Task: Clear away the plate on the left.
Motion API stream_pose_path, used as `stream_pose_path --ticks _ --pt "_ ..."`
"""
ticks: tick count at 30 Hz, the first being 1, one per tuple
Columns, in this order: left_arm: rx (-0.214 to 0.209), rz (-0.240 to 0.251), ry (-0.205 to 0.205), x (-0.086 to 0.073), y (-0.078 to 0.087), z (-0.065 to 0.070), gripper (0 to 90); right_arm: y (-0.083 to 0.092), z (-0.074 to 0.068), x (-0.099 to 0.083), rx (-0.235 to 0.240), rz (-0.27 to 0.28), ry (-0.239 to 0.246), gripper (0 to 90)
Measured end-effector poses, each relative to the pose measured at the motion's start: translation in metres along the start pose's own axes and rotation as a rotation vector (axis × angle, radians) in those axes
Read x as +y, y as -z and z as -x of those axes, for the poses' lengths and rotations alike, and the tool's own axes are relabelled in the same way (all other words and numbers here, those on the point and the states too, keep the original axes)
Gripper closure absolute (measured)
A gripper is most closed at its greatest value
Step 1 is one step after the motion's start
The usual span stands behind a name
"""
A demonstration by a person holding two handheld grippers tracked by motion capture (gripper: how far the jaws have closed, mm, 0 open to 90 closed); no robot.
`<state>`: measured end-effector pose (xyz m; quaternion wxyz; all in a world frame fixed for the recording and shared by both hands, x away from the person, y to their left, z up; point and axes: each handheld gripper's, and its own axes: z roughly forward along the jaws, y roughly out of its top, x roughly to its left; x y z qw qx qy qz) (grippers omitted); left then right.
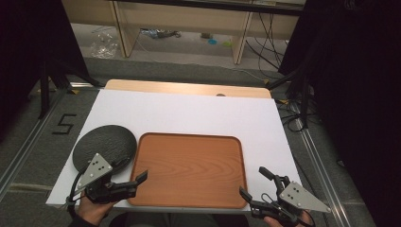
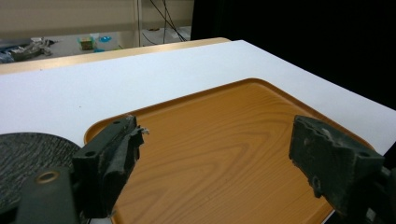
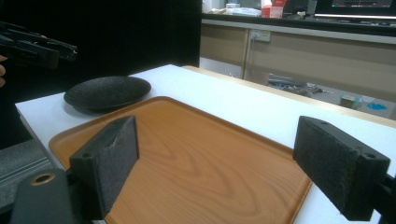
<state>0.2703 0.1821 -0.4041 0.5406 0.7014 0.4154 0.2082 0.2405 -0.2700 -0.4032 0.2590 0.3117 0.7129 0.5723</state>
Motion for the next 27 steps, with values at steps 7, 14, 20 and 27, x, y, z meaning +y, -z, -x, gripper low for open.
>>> stream_pose_path --ticks 7,14,20,27 --pt "0.006 -0.001 0.066 0.001 0.001 -0.012 15.8 0.001 0.0 0.001 -0.006 -0.007 0.003 15.4" --pt "0.027 0.005 0.112 0.002 0.004 -0.024 15.8 0.001 0.0 0.001 -0.007 -0.008 0.006 15.4" --pt "0.085 0.011 0.169 0.004 0.01 -0.043 16.1 0.001 0.0 0.001 -0.005 -0.008 0.005 15.4" --pt "0.121 0.038 0.243 0.005 0.02 -0.066 16.8 0.001 0.0 0.0 -0.011 -0.002 0.003 15.5"
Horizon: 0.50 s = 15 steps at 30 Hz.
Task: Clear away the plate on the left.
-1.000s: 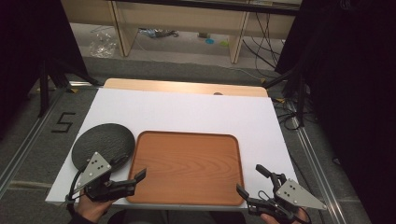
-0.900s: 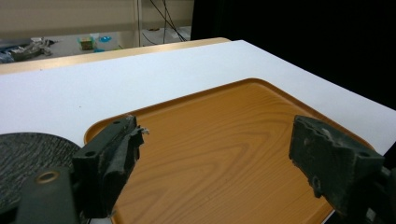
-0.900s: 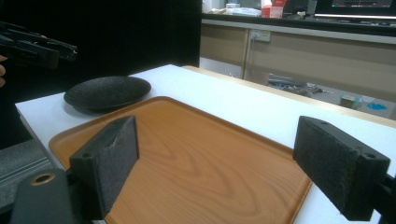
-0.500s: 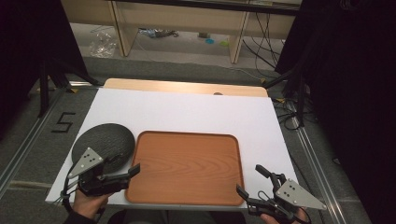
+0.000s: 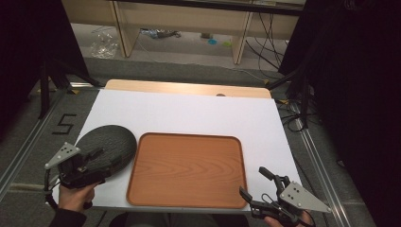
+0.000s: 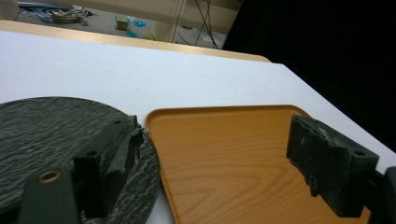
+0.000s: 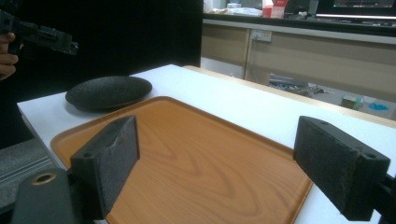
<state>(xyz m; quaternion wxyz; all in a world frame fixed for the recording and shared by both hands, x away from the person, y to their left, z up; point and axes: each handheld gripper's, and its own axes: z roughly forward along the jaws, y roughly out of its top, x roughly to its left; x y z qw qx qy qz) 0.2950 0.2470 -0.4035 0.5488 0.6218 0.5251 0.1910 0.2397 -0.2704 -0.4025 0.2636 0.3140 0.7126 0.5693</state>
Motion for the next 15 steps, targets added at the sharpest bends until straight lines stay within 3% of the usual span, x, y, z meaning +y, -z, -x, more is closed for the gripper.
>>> stream_pose_path --ticks 6,9,12,14,15 --pt "0.026 -0.027 0.019 0.003 0.003 -0.02 16.8 0.0 0.0 0.0 0.011 -0.007 -0.001 15.6" --pt "0.025 -0.031 0.1 0.004 0.007 -0.036 18.1 0.0 0.0 0.001 0.016 -0.003 0.0 15.7" --pt "0.038 -0.036 0.129 0.004 0.008 -0.043 18.1 0.0 0.0 0.0 0.015 -0.004 -0.002 15.7" --pt "0.058 -0.039 0.145 0.004 0.01 -0.048 18.1 0.0 0.0 0.001 0.016 -0.003 0.0 15.7" --pt "0.095 -0.06 0.164 0.003 0.012 -0.054 18.2 0.001 0.0 0.0 0.007 -0.01 0.001 15.7"
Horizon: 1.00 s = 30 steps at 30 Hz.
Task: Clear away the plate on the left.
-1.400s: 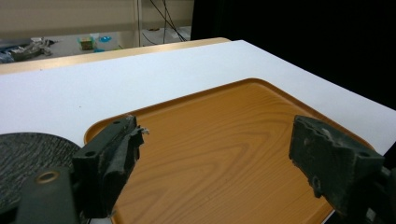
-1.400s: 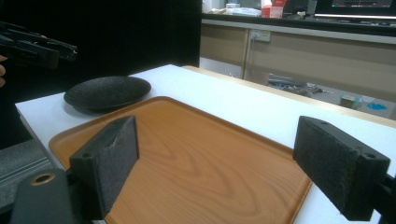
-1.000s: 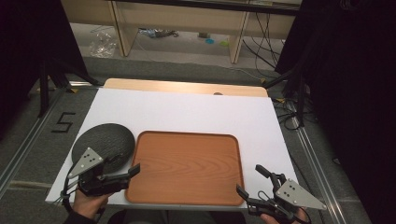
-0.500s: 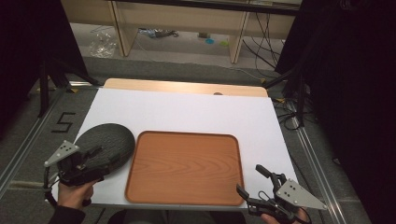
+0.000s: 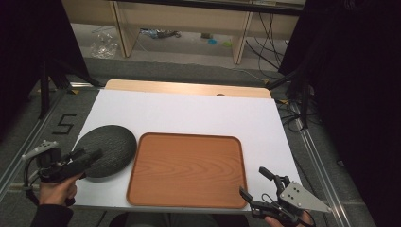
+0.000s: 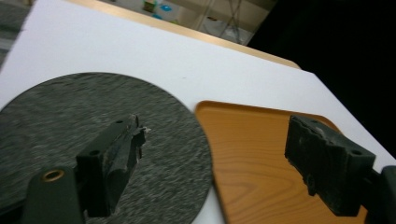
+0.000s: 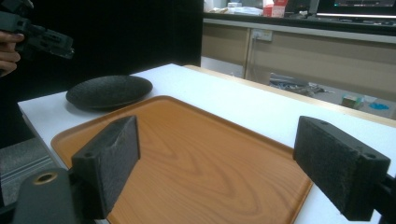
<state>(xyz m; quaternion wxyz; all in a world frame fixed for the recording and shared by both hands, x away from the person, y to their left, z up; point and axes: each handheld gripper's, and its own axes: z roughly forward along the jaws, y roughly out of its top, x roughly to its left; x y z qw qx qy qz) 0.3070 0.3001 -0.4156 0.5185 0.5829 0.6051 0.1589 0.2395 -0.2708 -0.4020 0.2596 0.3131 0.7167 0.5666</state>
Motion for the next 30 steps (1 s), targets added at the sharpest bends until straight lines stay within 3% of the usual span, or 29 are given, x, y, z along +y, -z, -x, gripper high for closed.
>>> stream_pose_path --ticks 1,2,3,8,13,14,17,18,20,22,25,26,27,28,30 --pt "0.0 0.0 0.0 0.0 0.0 0.0 18.3 0.0 0.0 0.0 0.0 0.0 0.0 15.7" --pt "0.012 -0.015 0.051 -0.002 -0.002 -0.006 18.7 -0.001 0.0 0.0 0.011 0.005 -0.002 15.8" --pt "0.012 -0.015 0.051 -0.002 -0.002 -0.006 18.7 -0.001 0.0 0.0 0.011 0.005 -0.002 15.8" --pt "0.051 -0.024 0.157 -0.002 -0.001 -0.026 20.0 -0.001 -0.001 0.0 -0.004 0.015 0.005 15.8" --pt "0.075 -0.034 0.201 -0.002 0.0 -0.038 20.3 0.0 0.0 0.0 0.001 -0.004 0.003 15.8" --pt "0.083 -0.022 0.247 -0.003 -0.001 -0.042 20.4 -0.001 -0.001 0.0 -0.002 0.006 0.004 15.8" --pt "0.081 -0.003 0.274 -0.006 -0.002 -0.044 21.0 -0.001 -0.001 0.0 -0.001 0.006 0.003 15.8" --pt "0.091 -0.026 0.274 -0.008 -0.003 -0.047 21.0 -0.001 -0.001 0.0 -0.005 0.012 0.006 15.8" --pt "0.087 -0.024 0.311 -0.008 -0.005 -0.048 20.9 -0.001 -0.001 0.0 -0.004 0.009 0.003 15.8" --pt "0.115 -0.041 0.319 -0.009 -0.005 -0.05 21.6 -0.001 0.0 -0.001 0.015 0.002 0.0 15.8" --pt "0.132 -0.058 0.351 -0.011 -0.005 -0.054 22.1 -0.001 -0.001 0.0 -0.005 0.008 0.003 15.8" --pt "0.126 -0.062 0.402 -0.013 -0.005 -0.059 22.0 -0.001 -0.001 0.0 0.0 0.005 0.006 15.8" --pt "0.126 -0.062 0.402 -0.013 -0.005 -0.059 22.3 -0.001 -0.001 0.0 0.0 0.005 0.006 15.8" --pt "0.122 -0.065 0.438 -0.016 -0.004 -0.065 23.0 -0.001 -0.001 0.0 -0.003 0.008 0.005 15.8" --pt "0.122 -0.069 0.446 -0.017 -0.004 -0.067 23.1 -0.001 -0.001 0.0 0.0 0.009 0.007 15.9"
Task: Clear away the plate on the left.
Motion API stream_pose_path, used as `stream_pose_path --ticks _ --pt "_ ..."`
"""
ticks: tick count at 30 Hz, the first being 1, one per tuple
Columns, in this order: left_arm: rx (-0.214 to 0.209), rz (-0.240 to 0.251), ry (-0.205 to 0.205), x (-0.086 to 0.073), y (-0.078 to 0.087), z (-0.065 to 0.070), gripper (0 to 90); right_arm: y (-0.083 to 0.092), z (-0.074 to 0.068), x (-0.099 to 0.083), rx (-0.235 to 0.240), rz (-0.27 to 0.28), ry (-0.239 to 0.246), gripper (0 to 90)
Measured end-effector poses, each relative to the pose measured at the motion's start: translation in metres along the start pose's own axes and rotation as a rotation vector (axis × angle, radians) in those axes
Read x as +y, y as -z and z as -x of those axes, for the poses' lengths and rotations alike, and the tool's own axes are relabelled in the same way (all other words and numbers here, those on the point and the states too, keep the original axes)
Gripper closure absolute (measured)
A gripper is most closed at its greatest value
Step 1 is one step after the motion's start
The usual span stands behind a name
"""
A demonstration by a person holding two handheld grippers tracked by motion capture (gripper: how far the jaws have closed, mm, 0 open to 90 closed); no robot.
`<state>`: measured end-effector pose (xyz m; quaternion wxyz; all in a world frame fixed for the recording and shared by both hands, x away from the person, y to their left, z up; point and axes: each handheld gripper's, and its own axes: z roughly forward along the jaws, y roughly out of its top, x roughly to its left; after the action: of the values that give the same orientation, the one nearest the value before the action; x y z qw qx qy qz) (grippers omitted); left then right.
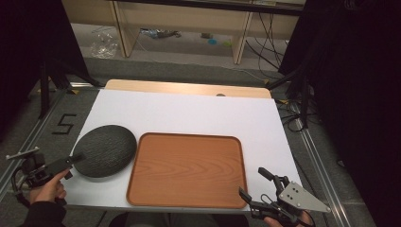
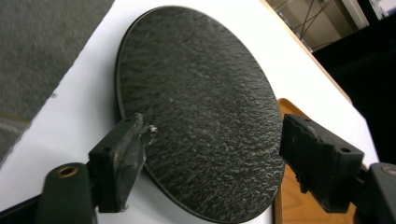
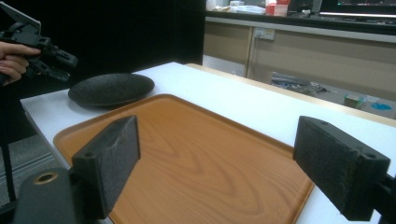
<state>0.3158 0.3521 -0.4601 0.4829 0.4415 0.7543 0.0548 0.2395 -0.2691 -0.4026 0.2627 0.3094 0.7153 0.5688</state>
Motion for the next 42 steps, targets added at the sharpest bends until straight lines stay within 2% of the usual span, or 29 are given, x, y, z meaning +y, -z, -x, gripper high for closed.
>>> stream_pose_path --ticks 1,2,8,9,11,12,16,20,24,31,34,36,38,42 --pt "0.003 -0.001 0.008 0.0 0.0 -0.002 23.1 0.0 0.0 0.0 0.0 0.0 0.0 15.9" --pt "0.007 -0.005 0.033 0.0 0.0 -0.003 23.2 0.0 0.0 0.0 0.001 -0.001 -0.001 15.8" --pt "0.007 -0.037 0.073 -0.001 -0.003 -0.007 23.5 0.0 0.0 0.0 -0.002 -0.002 0.0 15.8" --pt "0.0 -0.057 0.1 -0.002 -0.005 -0.009 23.7 0.0 0.0 0.0 -0.002 0.0 -0.001 15.9" --pt "-0.002 -0.063 0.112 -0.003 -0.006 -0.011 24.4 0.0 0.0 0.0 -0.001 -0.001 0.0 15.9" --pt "-0.004 -0.078 0.135 -0.003 -0.007 -0.013 24.1 0.0 0.0 0.0 0.001 -0.001 0.001 15.9" --pt "-0.017 -0.087 0.146 -0.004 -0.008 -0.014 23.9 0.0 0.0 0.0 0.003 -0.001 0.0 16.0" --pt "-0.005 -0.096 0.145 -0.005 -0.009 -0.014 24.0 0.0 0.0 0.0 0.017 -0.012 0.002 16.0" --pt "-0.008 -0.12 0.173 -0.006 -0.013 -0.016 24.4 0.0 0.0 0.0 0.017 -0.014 0.001 16.1" --pt "-0.021 -0.139 0.194 -0.007 -0.017 -0.017 24.9 -0.001 0.0 0.0 0.006 -0.004 0.004 16.3" --pt "-0.041 -0.137 0.217 -0.007 -0.019 -0.019 25.7 0.0 0.0 0.0 0.02 -0.014 0.002 16.3" --pt "-0.054 -0.14 0.228 -0.006 -0.02 -0.022 26.3 0.0 0.0 0.0 0.009 -0.006 0.004 16.3" --pt "-0.093 -0.148 0.261 -0.006 -0.023 -0.026 27.1 -0.001 0.0 0.0 0.011 -0.005 0.004 16.3" --pt "-0.098 -0.158 0.265 -0.007 -0.027 -0.026 27.9 -0.001 0.0 0.0 0.016 0.0 0.004 16.4"
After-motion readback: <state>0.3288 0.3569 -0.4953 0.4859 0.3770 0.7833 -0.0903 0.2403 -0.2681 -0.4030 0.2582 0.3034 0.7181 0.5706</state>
